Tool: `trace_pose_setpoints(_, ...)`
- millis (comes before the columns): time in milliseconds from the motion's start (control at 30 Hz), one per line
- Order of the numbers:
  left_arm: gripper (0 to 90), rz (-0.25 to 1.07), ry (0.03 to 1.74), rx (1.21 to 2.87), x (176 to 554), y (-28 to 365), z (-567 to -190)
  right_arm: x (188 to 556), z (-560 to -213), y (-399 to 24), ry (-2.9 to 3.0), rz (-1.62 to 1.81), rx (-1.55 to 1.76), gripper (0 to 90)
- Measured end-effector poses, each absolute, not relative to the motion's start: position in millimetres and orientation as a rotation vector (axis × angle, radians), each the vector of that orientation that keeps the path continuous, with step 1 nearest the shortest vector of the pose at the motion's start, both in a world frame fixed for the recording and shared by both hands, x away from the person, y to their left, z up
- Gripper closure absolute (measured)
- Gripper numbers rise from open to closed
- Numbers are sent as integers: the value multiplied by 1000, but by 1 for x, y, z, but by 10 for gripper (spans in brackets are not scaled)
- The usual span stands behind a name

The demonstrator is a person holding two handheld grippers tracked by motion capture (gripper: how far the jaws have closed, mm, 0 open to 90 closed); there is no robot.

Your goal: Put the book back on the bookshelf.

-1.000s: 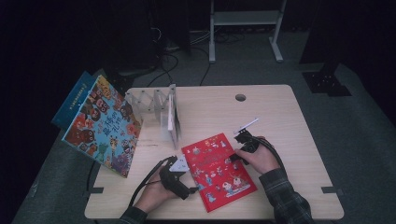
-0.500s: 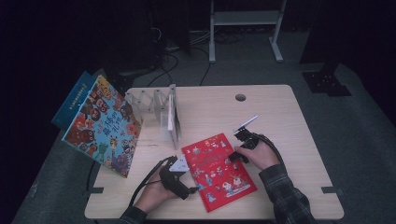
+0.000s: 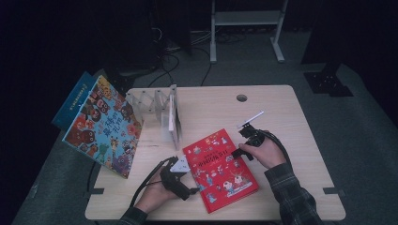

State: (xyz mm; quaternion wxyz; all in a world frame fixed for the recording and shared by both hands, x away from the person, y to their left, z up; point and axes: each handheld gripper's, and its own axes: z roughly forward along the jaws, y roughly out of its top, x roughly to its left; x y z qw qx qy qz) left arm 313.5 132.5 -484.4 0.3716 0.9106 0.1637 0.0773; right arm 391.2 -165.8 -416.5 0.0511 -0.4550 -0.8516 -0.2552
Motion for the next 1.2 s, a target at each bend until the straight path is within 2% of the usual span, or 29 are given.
trace_pose_setpoints(567, 0, 198, 418, 2330, 314, 133, -485, 382, -385, -159, -2526, -858, -1247, 652)
trace_pose_setpoints(967, 0, 198, 419, 2329, 314, 133, -485, 380, -374, -136, -2575, -738, -1259, 617)
trace_pose_setpoints(1033, 0, 198, 419, 2328, 314, 133, -485, 378, -374, -135, -2592, -732, -1238, 589)
trace_pose_setpoints(1200, 0, 197, 419, 2328, 314, 133, -485, 378, -372, -134, -2564, -741, -1231, 641)
